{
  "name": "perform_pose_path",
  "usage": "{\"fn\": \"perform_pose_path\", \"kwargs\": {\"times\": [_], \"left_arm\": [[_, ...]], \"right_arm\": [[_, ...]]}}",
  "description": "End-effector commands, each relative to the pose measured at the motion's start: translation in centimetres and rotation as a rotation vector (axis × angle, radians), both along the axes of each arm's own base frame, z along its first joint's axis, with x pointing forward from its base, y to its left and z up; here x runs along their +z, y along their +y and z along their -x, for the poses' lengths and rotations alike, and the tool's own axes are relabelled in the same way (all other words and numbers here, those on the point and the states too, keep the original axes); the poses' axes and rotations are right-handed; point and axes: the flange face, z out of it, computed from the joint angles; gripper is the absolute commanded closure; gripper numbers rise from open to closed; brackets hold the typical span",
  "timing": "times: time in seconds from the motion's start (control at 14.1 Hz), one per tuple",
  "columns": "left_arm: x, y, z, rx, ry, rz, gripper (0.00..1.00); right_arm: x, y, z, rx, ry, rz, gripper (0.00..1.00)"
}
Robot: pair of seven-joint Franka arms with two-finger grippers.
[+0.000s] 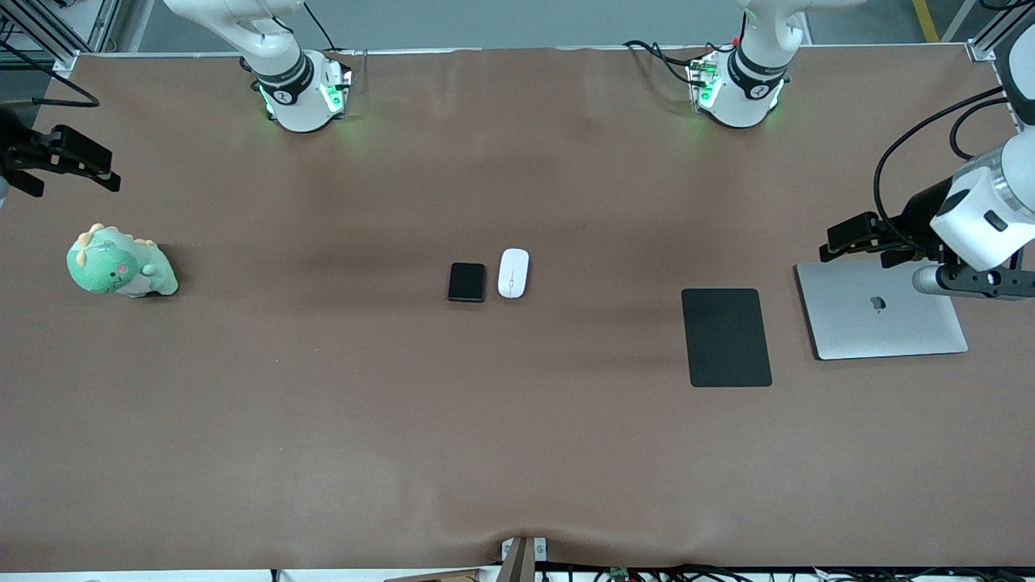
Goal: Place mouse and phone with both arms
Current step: 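Move the left gripper out over the black mouse pad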
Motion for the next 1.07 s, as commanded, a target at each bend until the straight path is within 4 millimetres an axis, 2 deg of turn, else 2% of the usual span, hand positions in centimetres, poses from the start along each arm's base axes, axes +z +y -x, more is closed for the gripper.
{"fn": "perform_pose_path", "kwargs": {"times": [0.0, 0.14, 0.21, 0.43, 0.71, 1.0], "left_arm": [[-2.1, -0.8, -0.9, 0.102, 0.060, 0.011, 0.00], [-3.8, -2.1, -1.3, 0.165, 0.103, -0.003, 0.00], [-4.2, -2.3, -1.4, 0.179, 0.114, -0.005, 0.00], [-5.3, -4.7, -1.4, 0.207, 0.124, -0.011, 0.00], [-7.9, -9.0, -0.7, 0.188, 0.119, -0.025, 0.00], [-9.3, -13.4, 0.0, 0.200, 0.081, -0.026, 0.00]], "right_arm": [[-0.2, 0.0, 0.1, -0.001, 0.000, 0.019, 0.00], [-0.2, 0.0, 0.1, -0.001, 0.001, 0.019, 0.00], [0.0, 0.1, 0.2, -0.001, 0.000, 0.016, 0.00], [-0.3, 0.1, 0.0, -0.001, 0.003, 0.017, 0.00], [-0.2, 0.1, 0.0, -0.001, 0.001, 0.014, 0.00], [-0.4, 0.3, 0.0, 0.008, 0.006, 0.014, 0.00]]}}
